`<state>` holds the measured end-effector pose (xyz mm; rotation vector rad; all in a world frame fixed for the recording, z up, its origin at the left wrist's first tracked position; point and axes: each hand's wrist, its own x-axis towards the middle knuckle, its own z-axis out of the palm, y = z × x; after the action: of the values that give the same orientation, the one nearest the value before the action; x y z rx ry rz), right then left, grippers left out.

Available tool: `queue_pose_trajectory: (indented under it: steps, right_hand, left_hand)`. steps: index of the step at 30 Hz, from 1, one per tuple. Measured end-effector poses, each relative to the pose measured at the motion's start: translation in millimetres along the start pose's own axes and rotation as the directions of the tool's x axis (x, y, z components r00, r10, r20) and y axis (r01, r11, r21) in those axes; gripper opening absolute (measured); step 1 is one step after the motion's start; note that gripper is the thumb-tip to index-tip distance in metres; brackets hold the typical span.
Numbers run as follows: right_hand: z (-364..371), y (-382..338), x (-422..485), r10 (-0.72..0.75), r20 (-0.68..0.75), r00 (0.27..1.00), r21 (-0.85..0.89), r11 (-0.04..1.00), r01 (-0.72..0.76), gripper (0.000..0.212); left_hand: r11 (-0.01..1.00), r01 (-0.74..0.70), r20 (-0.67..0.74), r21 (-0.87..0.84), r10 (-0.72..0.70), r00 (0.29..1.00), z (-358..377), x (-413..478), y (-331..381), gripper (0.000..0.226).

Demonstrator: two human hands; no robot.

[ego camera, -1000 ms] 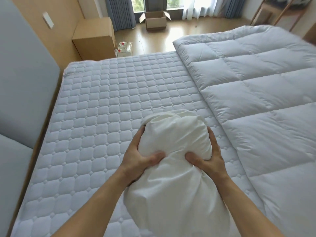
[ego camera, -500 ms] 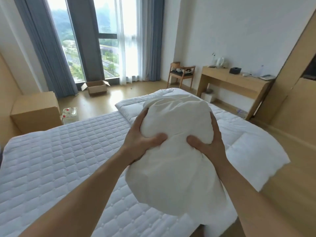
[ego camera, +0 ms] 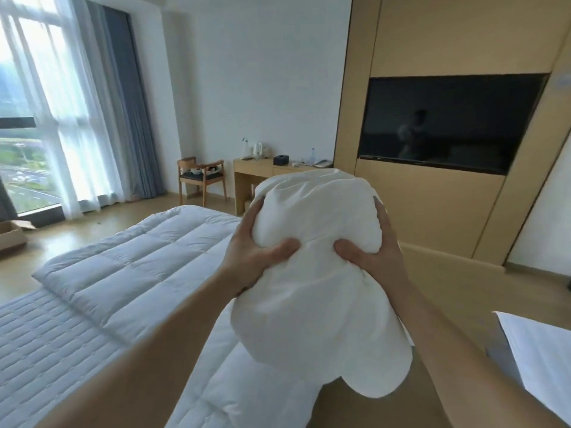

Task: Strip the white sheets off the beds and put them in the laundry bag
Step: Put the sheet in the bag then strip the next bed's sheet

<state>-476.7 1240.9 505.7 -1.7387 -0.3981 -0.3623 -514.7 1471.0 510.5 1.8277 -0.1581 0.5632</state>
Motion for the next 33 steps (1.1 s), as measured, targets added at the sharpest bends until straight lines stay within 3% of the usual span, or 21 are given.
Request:
queue_pose_trajectory:
  steps: [4, 11, 21, 29, 33]
  right_hand:
    - [-84, 24, 32, 0.012, -0.075, 0.997, -0.070, 0.997, -0.017, 0.102]
    - [-181, 71, 92, 0.020, -0.222, 0.975, -0.179, 0.982, -0.061, 0.113]
    - [-267, 142, 229, -0.059, -0.403, 0.913, -0.313, 0.947, -0.077, 0.120]
    - [-339, 192, 323, -0.056, -0.517, 0.854, -0.348, 0.925, -0.150, 0.114]
    - [-385, 227, 361, -0.063, -0.569, 0.820, -0.350, 0.921, -0.173, 0.098]
  left_hand:
    - [0.999, -0.022, 0.073, -0.048, 0.026, 0.997, 93, 41, 8, 0.105]
    - [0.989, -0.061, 0.192, -0.138, 0.087, 0.978, 216, 118, 10, 0.099]
    - [0.945, -0.069, 0.354, -0.318, 0.186, 0.917, 361, 282, -31, 0.112]
    - [0.921, -0.071, 0.447, -0.384, 0.252, 0.858, 478, 398, -44, 0.108]
    - [0.913, -0.082, 0.480, -0.400, 0.285, 0.830, 548, 443, -49, 0.113]
